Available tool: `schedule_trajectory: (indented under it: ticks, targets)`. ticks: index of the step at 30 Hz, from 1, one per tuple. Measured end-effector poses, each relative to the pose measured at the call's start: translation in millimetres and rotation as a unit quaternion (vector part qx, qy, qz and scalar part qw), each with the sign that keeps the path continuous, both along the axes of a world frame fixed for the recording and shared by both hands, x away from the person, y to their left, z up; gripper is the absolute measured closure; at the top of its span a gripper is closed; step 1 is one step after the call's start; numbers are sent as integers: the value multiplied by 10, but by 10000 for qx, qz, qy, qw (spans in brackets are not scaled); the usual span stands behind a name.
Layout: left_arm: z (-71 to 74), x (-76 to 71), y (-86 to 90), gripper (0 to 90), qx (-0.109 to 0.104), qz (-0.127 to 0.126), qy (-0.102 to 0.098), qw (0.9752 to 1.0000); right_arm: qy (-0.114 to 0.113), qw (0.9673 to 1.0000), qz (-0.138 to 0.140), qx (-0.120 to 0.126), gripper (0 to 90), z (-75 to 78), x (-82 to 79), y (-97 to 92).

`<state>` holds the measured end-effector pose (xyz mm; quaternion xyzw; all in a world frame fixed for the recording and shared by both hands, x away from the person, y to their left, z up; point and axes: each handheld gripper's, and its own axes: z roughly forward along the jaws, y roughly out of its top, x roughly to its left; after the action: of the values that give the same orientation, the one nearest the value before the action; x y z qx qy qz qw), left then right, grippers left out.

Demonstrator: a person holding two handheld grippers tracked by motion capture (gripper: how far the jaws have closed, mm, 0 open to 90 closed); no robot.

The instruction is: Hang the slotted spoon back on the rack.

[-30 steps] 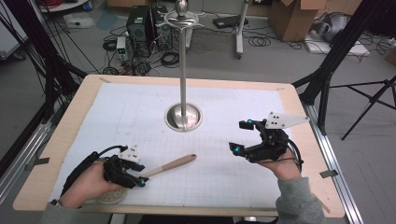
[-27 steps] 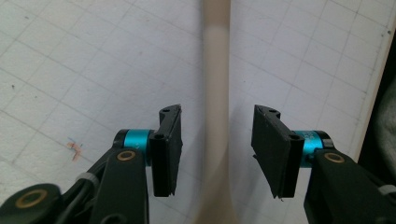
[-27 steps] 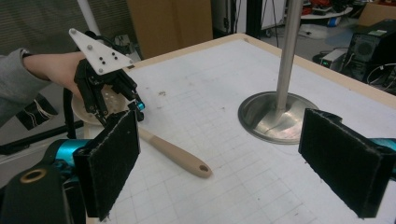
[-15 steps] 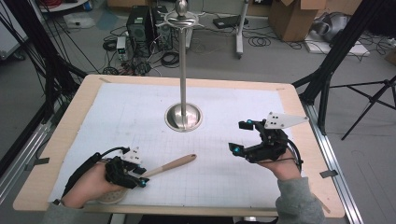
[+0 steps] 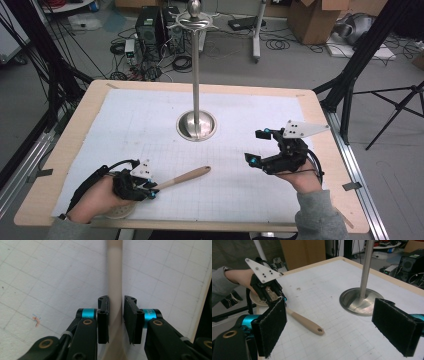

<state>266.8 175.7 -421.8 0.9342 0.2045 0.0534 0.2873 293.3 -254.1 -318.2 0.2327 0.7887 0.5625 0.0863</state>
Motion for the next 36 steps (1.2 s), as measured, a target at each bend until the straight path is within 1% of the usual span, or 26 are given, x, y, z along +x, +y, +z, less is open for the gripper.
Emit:
schedule_trajectory:
  ticks: [3,6,7,9,10,14,15,18,19,22,24,26,27,28,30,32,33,35,36]
  targets:
    - [1,-15,-8,765,30,-52,-53,10000,1,10000,10,-17,114,-5,1,10]
    - [0,-36,-12,772,57,-163,-189,9997,-5,10000,16,-18,114,-9,5,14]
    - [0,-37,-10,773,45,-172,-196,9997,11,10000,25,-16,114,-9,3,15]
    - [-1,-26,-3,774,24,-174,-180,9997,4,10000,13,-11,114,-7,3,11]
    - [4,-24,1,775,28,-177,-139,9997,5,10000,16,-8,114,-8,5,8]
    - [8,-15,10,775,-19,-94,-90,9999,10,10000,5,-3,114,-6,5,1]
    - [8,-9,16,775,-33,-105,-35,9999,-11,10000,1,15,114,-6,9,-3]
    - [11,11,56,776,-154,-43,92,9998,10,10000,-25,43,114,-6,7,-10]
    - [7,17,69,775,-179,-25,87,9998,13,10000,-28,35,114,-6,6,-12]
    - [18,40,125,776,-240,60,158,9996,9,10000,-36,32,114,-8,6,-7]
    - [33,56,157,776,-302,56,113,9995,21,10000,-24,13,114,-10,6,-2]
    - [57,59,168,776,-377,94,133,9992,16,10000,-16,-9,114,-17,13,2]
    - [72,61,170,776,-346,62,82,9994,15,10000,-20,-14,114,-22,17,4]
    - [88,54,160,776,-377,77,60,9992,50,10000,-30,-21,114,-25,15,5]
    - [115,52,147,776,-445,97,24,9990,41,10000,-24,-40,114,-38,25,8]
    - [140,50,145,776,-595,192,67,9980,55,10000,-19,-46,114,-45,26,11]
    - [162,53,159,776,-646,201,53,9977,62,10000,-27,-56,114,-45,24,11]
    - [186,56,191,776,-682,270,21,9973,66,10000,-16,-26,114,-45,21,8]
    - [199,57,213,776,-740,382,16,9965,60,10000,-16,-21,114,-46,21,8]
